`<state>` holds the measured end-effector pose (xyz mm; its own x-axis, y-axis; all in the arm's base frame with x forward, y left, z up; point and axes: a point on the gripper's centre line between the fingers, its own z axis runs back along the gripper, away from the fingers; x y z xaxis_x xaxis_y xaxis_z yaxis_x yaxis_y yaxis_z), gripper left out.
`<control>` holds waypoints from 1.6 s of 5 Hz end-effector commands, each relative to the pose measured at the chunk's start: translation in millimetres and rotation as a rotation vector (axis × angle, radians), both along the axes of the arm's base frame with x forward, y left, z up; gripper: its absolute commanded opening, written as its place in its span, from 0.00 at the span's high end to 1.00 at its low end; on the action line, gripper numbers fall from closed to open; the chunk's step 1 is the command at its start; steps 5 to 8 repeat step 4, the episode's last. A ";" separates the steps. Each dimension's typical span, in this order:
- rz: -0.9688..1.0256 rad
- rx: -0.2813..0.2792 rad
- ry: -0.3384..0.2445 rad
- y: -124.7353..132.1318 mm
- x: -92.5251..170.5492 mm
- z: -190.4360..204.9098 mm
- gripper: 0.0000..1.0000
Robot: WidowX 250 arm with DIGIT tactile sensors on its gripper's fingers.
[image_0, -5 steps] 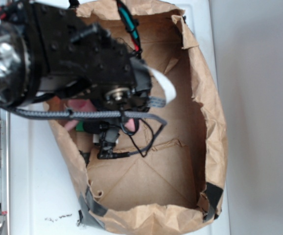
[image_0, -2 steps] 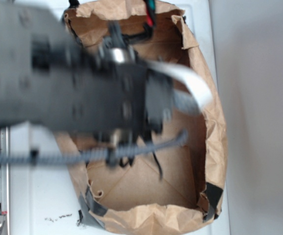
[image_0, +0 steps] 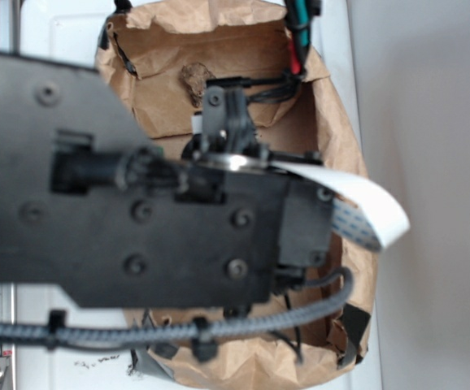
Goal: Grab the pink bunny.
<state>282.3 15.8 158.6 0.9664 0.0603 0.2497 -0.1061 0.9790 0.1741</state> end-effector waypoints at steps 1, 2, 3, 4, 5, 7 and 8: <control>0.049 -0.076 -0.056 22.2 4.4 50.8 1.00; 0.062 -0.109 -0.046 33.8 2.9 51.0 1.00; 0.059 -0.128 -0.044 39.4 0.5 52.9 1.00; 0.055 -0.121 -0.048 38.5 -0.7 48.9 1.00; 0.055 -0.121 -0.048 38.5 -0.7 48.9 1.00; 0.055 -0.121 -0.048 38.5 -0.7 48.9 1.00; 0.055 -0.121 -0.048 38.5 -0.7 48.9 1.00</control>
